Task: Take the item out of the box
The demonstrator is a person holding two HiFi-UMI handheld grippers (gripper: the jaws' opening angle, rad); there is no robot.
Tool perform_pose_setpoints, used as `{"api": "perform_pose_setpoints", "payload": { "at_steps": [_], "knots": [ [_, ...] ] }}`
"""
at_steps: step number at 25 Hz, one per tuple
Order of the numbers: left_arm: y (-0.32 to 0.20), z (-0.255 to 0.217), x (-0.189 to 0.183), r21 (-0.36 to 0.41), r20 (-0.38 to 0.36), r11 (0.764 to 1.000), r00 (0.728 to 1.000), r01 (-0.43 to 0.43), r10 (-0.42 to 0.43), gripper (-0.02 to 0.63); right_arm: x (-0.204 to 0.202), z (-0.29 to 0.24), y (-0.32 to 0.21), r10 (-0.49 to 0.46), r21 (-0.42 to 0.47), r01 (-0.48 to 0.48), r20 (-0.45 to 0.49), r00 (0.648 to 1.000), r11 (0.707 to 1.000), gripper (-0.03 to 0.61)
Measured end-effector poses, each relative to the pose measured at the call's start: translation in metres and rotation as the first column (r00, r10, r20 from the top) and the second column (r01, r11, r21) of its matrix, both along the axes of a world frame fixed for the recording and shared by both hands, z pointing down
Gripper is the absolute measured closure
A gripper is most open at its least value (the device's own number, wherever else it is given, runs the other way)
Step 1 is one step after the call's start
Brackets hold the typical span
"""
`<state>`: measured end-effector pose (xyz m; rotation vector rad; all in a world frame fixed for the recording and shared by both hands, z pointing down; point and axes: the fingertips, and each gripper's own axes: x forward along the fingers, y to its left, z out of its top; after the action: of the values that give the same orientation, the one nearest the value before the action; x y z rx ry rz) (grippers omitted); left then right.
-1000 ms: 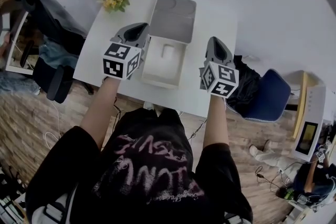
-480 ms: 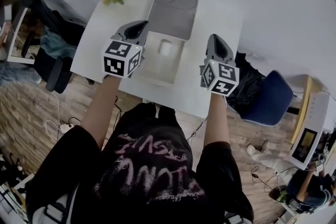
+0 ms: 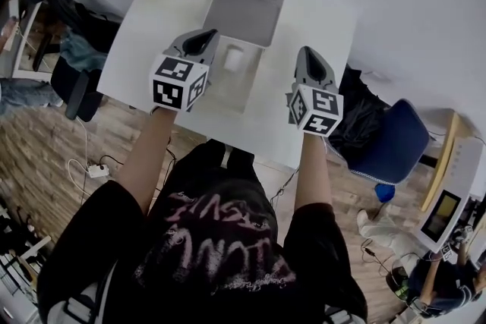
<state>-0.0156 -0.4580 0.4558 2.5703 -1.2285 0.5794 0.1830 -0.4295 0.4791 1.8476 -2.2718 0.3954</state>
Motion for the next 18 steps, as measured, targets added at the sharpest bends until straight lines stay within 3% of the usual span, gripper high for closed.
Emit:
{"api": "perform_pose_setpoints", "payload": {
  "at_steps": [11, 18],
  "knots": [
    [0.016, 0.037, 0.013, -0.096, 0.073, 0.995, 0.997, -0.001, 0.008, 0.612, 0.008, 0.028, 0.004, -0.008, -0.037, 0.01, 0.043, 0.999, 0.999, 0.569],
    [0.024, 0.07, 0.024, -0.227, 0.147, 0.974, 0.989, 0.02, 0.014, 0.611, 0.017, 0.039, 0.008, -0.002, -0.058, 0.005, 0.053, 0.999, 0.998, 0.569]
  ]
}}
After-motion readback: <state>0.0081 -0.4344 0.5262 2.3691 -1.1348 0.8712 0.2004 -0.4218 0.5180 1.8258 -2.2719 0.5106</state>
